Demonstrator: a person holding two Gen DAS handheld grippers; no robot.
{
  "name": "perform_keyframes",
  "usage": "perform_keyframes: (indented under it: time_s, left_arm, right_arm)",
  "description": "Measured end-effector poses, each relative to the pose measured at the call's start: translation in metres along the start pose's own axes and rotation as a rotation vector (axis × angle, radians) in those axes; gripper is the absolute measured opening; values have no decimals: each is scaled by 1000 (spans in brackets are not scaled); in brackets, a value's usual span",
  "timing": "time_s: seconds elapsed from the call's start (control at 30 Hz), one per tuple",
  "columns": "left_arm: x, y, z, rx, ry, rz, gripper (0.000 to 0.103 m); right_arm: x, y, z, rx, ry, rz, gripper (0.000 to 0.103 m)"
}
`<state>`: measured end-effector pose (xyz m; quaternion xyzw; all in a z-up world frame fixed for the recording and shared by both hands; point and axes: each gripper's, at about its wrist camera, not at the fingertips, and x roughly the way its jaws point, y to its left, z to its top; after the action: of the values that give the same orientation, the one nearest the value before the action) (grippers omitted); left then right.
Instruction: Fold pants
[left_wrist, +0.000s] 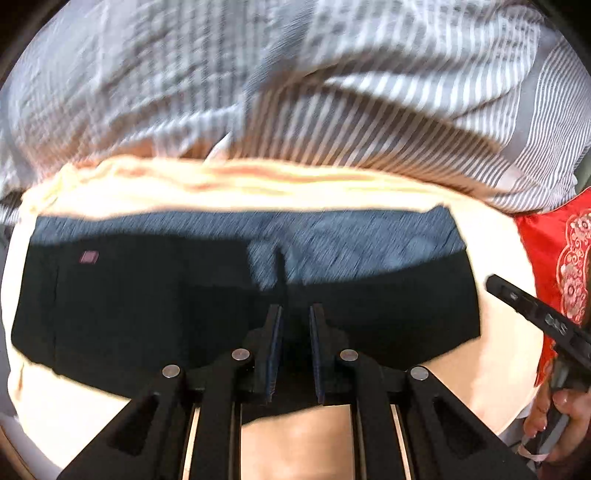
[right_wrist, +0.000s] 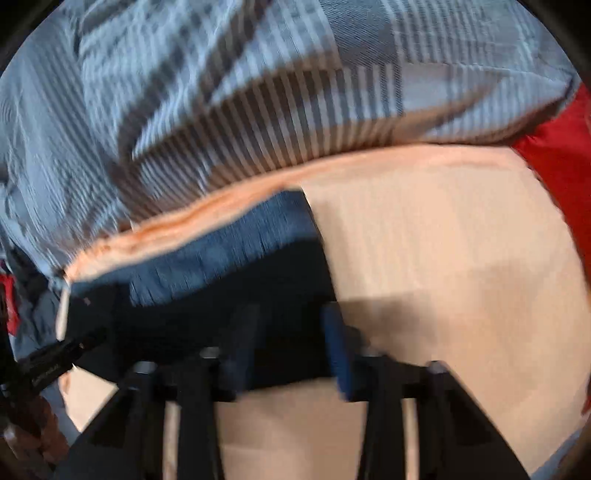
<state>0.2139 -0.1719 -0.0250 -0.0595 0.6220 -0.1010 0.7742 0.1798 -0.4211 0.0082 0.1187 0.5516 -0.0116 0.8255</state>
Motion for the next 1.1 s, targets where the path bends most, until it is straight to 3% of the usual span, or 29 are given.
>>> perform_keyframes:
  time_s: [0.13, 0.27, 0.33, 0.43, 0.57, 0.6, 0.67, 0.7, 0.77, 0.87, 1.1]
  left_arm:
    - [36, -17, 22, 11, 31, -16, 15]
    - [79, -2, -4, -25, 146, 31, 15]
    - [76, 5, -17, -29, 91, 8, 15]
    - [73, 0, -20, 31, 105, 43, 15]
    - [62, 7, -17, 5, 123, 49, 16]
    - [58, 10, -17, -7, 126, 59, 22]
    - [48, 14, -18, -22, 118, 84, 87]
    - [40, 16, -20, -27, 92, 95, 92]
    - [27, 20, -23, -15, 59, 110, 93]
    - [17, 28, -27, -38, 72, 111, 93]
    - [1, 43, -45, -71, 97, 124, 93]
  right_arm:
    - [29, 6, 33, 33, 17, 28, 23]
    - [61, 16, 20, 28, 139, 51, 22]
    - [72, 22, 6, -6, 145, 34, 22]
    - [70, 27, 2, -28, 117, 17, 22]
    - [61, 31, 4, -28, 152, 28, 23]
    - [57, 33, 1, -31, 157, 29, 24]
    - [49, 35, -6, -39, 170, 28, 29]
    - [44, 38, -12, -44, 174, 27, 32]
    - [36, 43, -21, -58, 167, 36, 39]
    - [24, 52, -34, -74, 176, 36, 50]
    - [10, 70, -58, -83, 218, 36, 62]
